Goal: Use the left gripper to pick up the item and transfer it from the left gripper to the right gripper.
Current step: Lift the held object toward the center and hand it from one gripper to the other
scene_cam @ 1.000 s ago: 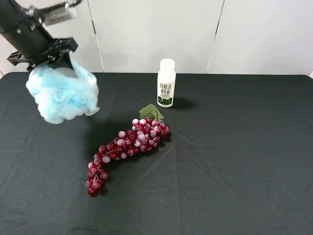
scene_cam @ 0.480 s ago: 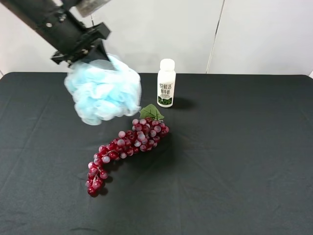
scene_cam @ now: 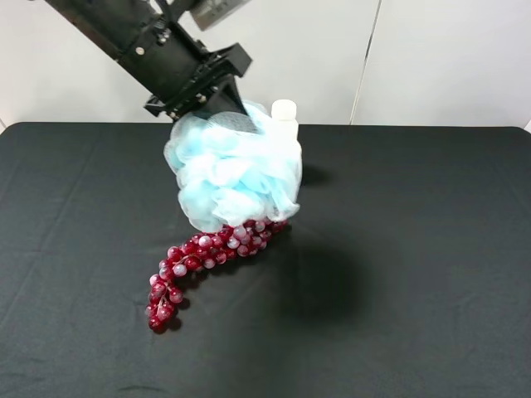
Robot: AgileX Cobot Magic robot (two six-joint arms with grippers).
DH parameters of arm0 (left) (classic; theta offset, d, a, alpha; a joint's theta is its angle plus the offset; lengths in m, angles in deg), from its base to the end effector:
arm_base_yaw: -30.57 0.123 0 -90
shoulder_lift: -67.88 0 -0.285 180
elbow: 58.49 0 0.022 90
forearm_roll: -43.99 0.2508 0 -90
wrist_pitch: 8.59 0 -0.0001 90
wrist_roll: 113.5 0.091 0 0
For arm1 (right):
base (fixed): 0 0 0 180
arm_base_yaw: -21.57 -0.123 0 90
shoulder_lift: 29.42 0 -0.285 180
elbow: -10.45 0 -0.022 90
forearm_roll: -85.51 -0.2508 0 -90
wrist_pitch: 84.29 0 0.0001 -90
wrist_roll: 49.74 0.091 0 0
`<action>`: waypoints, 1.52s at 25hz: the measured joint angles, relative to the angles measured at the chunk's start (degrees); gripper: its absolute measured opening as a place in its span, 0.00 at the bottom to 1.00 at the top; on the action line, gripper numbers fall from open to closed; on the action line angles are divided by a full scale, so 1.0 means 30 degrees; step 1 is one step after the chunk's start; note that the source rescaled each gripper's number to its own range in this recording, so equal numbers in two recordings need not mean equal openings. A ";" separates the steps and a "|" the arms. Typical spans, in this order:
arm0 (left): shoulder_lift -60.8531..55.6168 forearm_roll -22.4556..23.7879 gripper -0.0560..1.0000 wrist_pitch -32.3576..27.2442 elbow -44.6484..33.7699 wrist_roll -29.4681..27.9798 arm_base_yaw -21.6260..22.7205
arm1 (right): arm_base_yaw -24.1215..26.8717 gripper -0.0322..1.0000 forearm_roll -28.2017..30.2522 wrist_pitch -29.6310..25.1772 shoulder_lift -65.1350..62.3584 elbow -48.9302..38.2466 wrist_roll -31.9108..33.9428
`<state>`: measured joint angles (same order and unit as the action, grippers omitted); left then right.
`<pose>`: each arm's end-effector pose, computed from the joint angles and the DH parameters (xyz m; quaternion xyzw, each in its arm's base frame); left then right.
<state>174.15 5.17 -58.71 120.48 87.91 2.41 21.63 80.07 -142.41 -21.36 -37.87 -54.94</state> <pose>0.3014 -0.2110 0.2737 0.2434 0.9064 -0.3022 0.1671 -0.0029 0.0073 0.2826 -0.0384 0.8392 0.0226 0.5420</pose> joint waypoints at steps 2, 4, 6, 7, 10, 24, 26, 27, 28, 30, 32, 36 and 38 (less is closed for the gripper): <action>0.0000 -0.0041 0.18 0.0088 0.0000 0.0052 -0.0547 | 0.0000 1.00 -0.0804 0.0017 0.0892 0.0422 -0.0284; 0.0000 -0.0161 0.17 0.0352 0.0000 0.0052 -0.1082 | 0.0000 1.00 -0.1662 0.0043 0.2410 0.0878 -0.0728; 0.0000 -0.0504 0.16 0.0609 0.0000 0.0129 -0.1429 | -0.0185 1.00 -0.2422 0.0538 0.3715 0.1365 -0.1760; 0.0000 -0.0780 0.16 0.0658 0.0000 0.0238 -0.1557 | -0.0439 1.00 -0.2877 0.0882 0.4252 0.1580 -0.2257; 0.0000 -0.1858 0.16 0.0774 0.0000 0.0850 -0.1656 | -0.1744 1.00 -0.4165 0.1808 0.5355 0.2027 -0.3933; 0.0000 -0.3494 0.15 0.0888 0.0000 0.1478 -0.1656 | -0.8090 1.00 -0.4738 0.4152 0.9523 0.3148 -0.6903; 0.0000 -0.3614 0.15 0.0888 0.0000 0.1503 -0.1656 | -0.8709 1.00 -0.4848 0.4796 1.0404 0.3170 -0.7185; 0.0000 -0.3621 0.15 0.0888 0.0000 0.1519 -0.1656 | -0.9048 1.00 -0.4891 0.5107 1.0780 0.3211 -0.7344; 0.0000 -0.3641 0.15 0.0888 0.0000 0.1525 -0.1656 | -0.9331 1.00 -0.4932 0.5294 1.1253 0.3328 -0.7475; 0.0000 -0.3639 0.15 0.0910 0.0000 0.1546 -0.1656 | -1.0011 1.00 -0.4994 0.6042 1.2171 0.3583 -0.7803; 0.0000 -0.3661 0.15 0.0951 0.0000 0.1546 -0.1656 | -1.0616 1.00 -0.5056 0.6666 1.3035 0.3933 -0.8074; 0.0000 -0.3735 0.15 0.1027 0.0000 0.1546 -0.1656 | -1.2035 1.00 -0.5077 0.7700 1.4943 0.4520 -0.8402; 0.0000 -0.3897 0.15 0.1067 0.0000 0.1546 -0.1656 | -1.2883 1.00 -0.5022 0.8355 1.5790 0.4616 -0.8512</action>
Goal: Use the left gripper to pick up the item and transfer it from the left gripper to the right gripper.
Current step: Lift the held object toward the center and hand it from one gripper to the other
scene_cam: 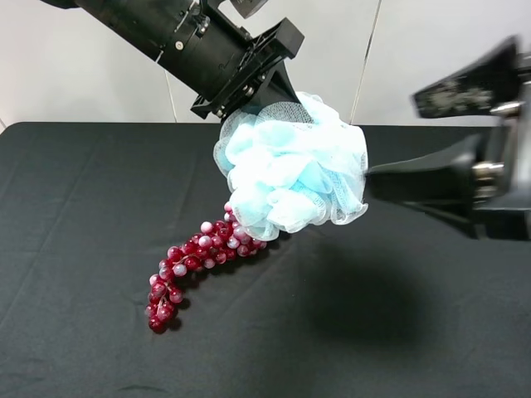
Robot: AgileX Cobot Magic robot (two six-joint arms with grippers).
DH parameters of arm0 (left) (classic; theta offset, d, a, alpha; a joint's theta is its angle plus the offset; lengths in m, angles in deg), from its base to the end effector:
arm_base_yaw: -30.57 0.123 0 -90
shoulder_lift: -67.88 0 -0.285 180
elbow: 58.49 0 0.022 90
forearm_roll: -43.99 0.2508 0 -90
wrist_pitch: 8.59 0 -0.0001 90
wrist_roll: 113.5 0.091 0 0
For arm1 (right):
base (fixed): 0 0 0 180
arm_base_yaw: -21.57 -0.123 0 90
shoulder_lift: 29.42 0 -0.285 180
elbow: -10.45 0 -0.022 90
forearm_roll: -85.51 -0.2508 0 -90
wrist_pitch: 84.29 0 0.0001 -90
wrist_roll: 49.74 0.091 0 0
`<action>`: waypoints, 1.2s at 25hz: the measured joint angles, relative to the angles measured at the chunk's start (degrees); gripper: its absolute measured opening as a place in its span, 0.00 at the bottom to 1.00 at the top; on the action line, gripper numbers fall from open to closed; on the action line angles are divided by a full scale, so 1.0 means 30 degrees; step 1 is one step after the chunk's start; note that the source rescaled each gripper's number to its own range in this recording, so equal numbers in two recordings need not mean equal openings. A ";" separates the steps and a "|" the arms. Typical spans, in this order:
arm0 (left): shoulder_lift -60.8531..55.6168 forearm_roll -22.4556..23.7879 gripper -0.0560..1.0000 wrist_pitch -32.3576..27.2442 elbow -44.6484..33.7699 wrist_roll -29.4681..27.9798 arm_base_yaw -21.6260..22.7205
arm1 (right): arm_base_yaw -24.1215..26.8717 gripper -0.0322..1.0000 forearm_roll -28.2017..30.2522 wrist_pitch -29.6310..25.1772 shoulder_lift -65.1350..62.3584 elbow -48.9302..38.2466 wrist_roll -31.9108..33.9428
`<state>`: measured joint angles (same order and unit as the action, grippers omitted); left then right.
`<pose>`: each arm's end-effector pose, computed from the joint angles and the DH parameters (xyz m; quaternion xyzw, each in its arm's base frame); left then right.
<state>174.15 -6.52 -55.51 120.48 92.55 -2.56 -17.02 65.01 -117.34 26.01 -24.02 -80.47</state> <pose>0.2839 -0.2466 0.2841 0.2488 0.8726 -0.3805 0.1786 0.1184 0.1167 0.3337 -0.4220 0.7593 0.1883 0.4581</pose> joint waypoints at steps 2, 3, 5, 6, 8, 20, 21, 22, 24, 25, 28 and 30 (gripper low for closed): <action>0.0000 -0.0095 0.15 0.0023 0.0000 0.0000 0.0000 | -0.0784 1.00 0.0205 0.0730 0.0862 0.0019 -0.0038; 0.0000 -0.0120 0.15 0.0023 0.0000 0.0000 0.0000 | -0.1154 1.00 0.0286 0.1110 0.1258 0.0019 -0.0038; 0.0000 -0.0141 0.15 0.0036 0.0000 0.0000 0.0000 | -0.1631 1.00 0.0473 0.1827 0.2013 0.0019 -0.0038; 0.0000 -0.0188 0.15 0.0036 0.0000 0.0000 0.0000 | -0.1719 1.00 0.0558 0.2245 0.2441 0.0019 -0.0038; 0.0000 -0.0372 0.14 0.0036 0.0000 0.0000 0.0000 | -0.1813 1.00 0.0867 0.3054 0.3234 0.0019 -0.0038; 0.0017 -0.0834 0.13 0.0148 0.0000 0.0469 0.0018 | -0.1836 1.00 0.1710 0.6085 0.7192 0.0055 -0.0038; 0.0017 -0.0916 0.12 0.0170 0.0000 0.0553 0.0032 | -0.1836 1.00 0.1707 0.6268 0.7408 0.0055 -0.0021; 0.0017 -0.0968 0.12 0.0170 0.0000 0.0626 0.0032 | -0.1836 1.00 0.1707 0.6331 0.7577 0.0055 -0.0021; 0.0017 -0.1094 0.12 0.0170 0.0000 0.0790 0.0032 | -0.1836 1.00 0.1713 0.6522 0.7903 0.0055 -0.0021; 0.0017 -0.1139 0.11 0.0170 0.0000 0.0864 0.0032 | -0.1836 1.00 0.1713 0.6579 0.7998 0.0055 -0.0021; 0.0017 -0.1364 0.11 0.0128 0.0000 0.0926 0.0032 | -0.1836 0.94 0.1713 0.6620 0.8094 0.0069 -0.0021; 0.0017 -0.1410 0.10 0.0113 0.0000 0.0967 0.0039 | -0.1836 0.67 0.1749 0.6579 0.8094 0.0075 -0.0021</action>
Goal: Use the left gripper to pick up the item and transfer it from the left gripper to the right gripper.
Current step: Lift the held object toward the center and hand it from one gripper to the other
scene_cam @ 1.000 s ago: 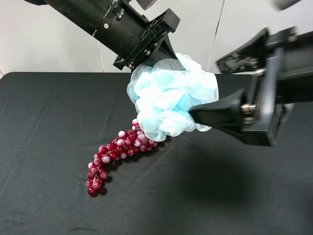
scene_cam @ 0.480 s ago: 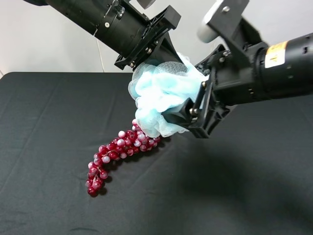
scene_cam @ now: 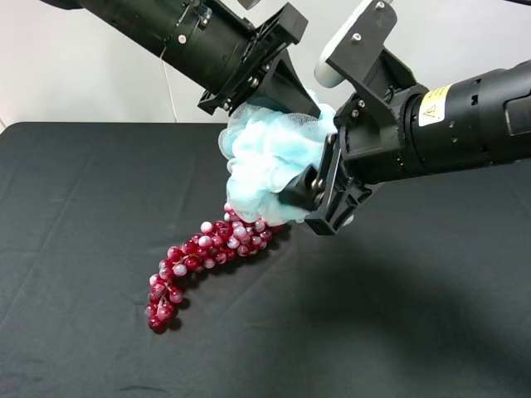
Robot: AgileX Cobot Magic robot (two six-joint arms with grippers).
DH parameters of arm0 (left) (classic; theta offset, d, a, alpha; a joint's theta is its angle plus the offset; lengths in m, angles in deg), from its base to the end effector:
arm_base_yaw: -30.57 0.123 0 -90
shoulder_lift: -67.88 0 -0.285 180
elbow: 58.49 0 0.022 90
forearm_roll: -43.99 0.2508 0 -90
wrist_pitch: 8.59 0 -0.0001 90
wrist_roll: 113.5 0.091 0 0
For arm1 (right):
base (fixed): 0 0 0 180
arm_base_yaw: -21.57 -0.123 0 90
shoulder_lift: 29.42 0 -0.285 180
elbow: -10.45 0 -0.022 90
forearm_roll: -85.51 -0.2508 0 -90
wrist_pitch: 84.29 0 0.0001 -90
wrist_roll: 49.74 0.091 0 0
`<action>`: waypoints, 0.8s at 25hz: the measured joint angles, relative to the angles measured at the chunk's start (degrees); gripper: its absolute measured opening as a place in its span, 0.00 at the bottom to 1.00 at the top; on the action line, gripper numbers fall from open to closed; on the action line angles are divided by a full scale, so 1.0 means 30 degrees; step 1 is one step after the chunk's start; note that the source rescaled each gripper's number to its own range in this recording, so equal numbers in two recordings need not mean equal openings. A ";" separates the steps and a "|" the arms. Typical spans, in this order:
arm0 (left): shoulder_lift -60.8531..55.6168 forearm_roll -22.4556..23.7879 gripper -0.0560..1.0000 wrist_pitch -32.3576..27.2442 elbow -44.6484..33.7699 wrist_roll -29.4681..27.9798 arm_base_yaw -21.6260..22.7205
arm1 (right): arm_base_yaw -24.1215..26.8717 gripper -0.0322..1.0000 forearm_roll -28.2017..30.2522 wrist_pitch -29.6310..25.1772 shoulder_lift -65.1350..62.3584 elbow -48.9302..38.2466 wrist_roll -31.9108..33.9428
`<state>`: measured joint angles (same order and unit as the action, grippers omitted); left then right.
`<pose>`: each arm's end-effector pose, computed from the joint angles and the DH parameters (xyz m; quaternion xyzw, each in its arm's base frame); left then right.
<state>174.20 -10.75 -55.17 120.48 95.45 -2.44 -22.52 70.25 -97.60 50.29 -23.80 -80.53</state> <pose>0.2844 -0.2492 0.2876 0.2460 0.8614 -0.4034 0.1861 0.1828 0.1848 0.2672 -0.4587 0.7672 0.1352 0.4274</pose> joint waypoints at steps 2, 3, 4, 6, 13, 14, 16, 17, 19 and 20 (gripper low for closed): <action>0.0000 0.0000 0.08 -0.0110 0.0000 0.0039 0.0017 | 0.0000 0.37 0.0060 -0.0239 0.0038 0.0000 0.0000; 0.0000 0.0000 0.07 -0.0127 0.0000 0.0039 0.0017 | 0.0000 0.31 0.0082 -0.0313 0.0059 0.0000 0.0018; 0.0000 0.0000 0.07 -0.0127 0.0000 0.0053 0.0017 | 0.0000 0.30 0.0105 -0.0357 0.0096 0.0000 0.0018; 0.0000 -0.0046 0.06 -0.0127 0.0000 0.0092 0.0017 | 0.0000 0.30 0.0105 -0.0357 0.0097 0.0000 0.0018; 0.0000 -0.0139 0.06 -0.0127 0.0000 0.0092 0.0017 | 0.0000 0.28 0.0105 -0.0357 0.0097 0.0000 0.0051; 0.0000 -0.0139 0.05 -0.0127 0.0000 0.0092 0.0017 | 0.0000 0.28 0.0105 -0.0370 0.0097 0.0000 0.0051; 0.0000 -0.0119 0.05 -0.0127 0.0000 0.0092 0.0017 | 0.0000 0.28 0.0105 -0.0370 0.0097 0.0000 0.0051; 0.0000 -0.0057 0.06 -0.0110 0.0000 0.0092 0.0017 | 0.0000 0.28 0.0105 -0.0370 0.0097 0.0000 0.0051; -0.0018 0.0149 0.15 -0.0024 0.0000 0.0092 0.0017 | 0.0000 0.28 0.0105 -0.0370 0.0117 0.0000 0.0051; -0.0018 0.0188 0.27 0.0041 0.0000 0.0092 0.0017 | 0.0000 0.28 0.0105 -0.0417 0.0132 0.0000 0.0051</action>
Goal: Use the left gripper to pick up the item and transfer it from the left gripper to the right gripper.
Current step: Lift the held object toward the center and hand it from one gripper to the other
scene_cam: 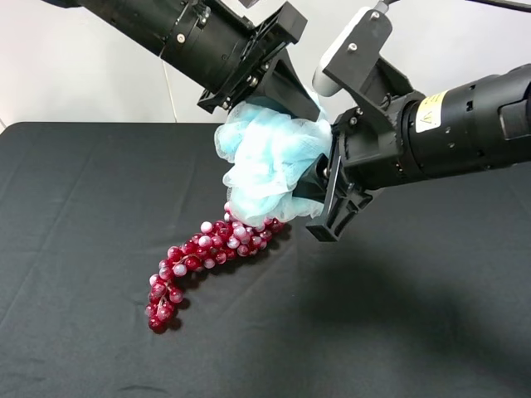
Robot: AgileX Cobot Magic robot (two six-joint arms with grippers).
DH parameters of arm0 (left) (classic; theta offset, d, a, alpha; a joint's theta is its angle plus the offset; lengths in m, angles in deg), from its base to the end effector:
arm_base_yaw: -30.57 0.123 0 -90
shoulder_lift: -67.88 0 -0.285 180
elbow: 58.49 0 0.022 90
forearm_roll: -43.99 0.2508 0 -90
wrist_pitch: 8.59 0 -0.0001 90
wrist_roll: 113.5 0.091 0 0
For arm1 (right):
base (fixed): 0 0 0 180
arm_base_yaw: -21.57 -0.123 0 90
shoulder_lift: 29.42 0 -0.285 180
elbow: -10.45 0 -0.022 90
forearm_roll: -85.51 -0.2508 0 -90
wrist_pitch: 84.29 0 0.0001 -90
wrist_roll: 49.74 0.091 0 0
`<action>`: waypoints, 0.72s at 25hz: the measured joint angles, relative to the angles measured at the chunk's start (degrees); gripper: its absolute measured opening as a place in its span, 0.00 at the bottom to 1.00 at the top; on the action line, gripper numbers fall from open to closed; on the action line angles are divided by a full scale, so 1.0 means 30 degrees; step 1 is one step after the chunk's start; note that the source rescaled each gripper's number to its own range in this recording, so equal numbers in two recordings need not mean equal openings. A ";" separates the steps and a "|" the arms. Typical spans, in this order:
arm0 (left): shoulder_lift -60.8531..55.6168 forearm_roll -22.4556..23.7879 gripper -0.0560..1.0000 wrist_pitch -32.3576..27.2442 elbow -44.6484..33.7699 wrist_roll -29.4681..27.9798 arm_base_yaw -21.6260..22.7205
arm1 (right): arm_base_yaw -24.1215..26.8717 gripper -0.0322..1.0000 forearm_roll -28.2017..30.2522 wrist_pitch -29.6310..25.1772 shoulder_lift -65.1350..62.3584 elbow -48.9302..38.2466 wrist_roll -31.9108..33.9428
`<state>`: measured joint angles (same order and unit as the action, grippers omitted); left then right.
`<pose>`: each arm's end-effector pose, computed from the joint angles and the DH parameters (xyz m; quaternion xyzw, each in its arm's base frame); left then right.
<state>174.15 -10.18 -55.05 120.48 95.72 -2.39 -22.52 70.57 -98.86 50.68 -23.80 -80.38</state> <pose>0.2848 -0.2485 0.2875 0.2503 0.8616 -0.3990 0.1892 0.1823 0.1849 0.2639 -0.4639 0.7714 0.1332 0.4147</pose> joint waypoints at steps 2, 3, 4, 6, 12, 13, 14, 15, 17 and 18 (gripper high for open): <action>0.0000 0.0009 0.56 0.0128 0.0000 -0.0093 0.0000 | 0.0000 0.23 0.0000 -0.0042 0.0043 -0.0017 0.0000; 0.0000 0.0009 0.71 0.0152 0.0000 -0.0141 0.0000 | 0.0000 0.23 0.0000 -0.0024 0.0059 -0.0041 0.0000; 0.0000 0.0009 0.83 0.0152 0.0000 -0.0161 0.0000 | 0.0000 0.23 0.0000 -0.0043 0.0080 -0.0041 0.0000; 0.0000 0.0009 0.94 0.0152 0.0000 -0.0161 -0.0018 | 0.0000 0.21 0.0000 -0.0043 0.0080 -0.0041 0.0023; 0.0000 0.0277 0.99 -0.0001 0.0000 -0.0198 -0.0018 | 0.0000 0.19 0.0000 -0.0026 0.0080 -0.0041 0.0023; 0.0000 0.0415 0.99 -0.0083 0.0000 -0.0198 -0.0018 | 0.0000 0.19 0.0000 -0.0026 0.0080 -0.0041 0.0023; -0.0018 0.0541 0.99 -0.0214 0.0000 -0.0218 0.0003 | 0.0000 0.18 0.0000 -0.0026 0.0080 -0.0041 0.0023; -0.0040 0.0641 0.99 -0.0348 0.0000 -0.0294 0.0068 | 0.0000 0.16 0.0000 -0.0044 0.0080 -0.0041 0.0023; -0.0125 0.0740 0.99 -0.0720 0.0000 -0.0572 0.0461 | 0.0000 0.15 0.0000 -0.0026 0.0080 -0.0041 0.0023; -0.0211 0.0827 0.99 -0.0938 0.0000 -0.0710 0.0673 | 0.0000 0.15 0.0000 -0.0011 0.0080 -0.0041 0.0023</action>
<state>173.52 -7.70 -57.86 120.48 93.59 -0.37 -22.52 70.57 -98.89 50.92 -23.92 -80.31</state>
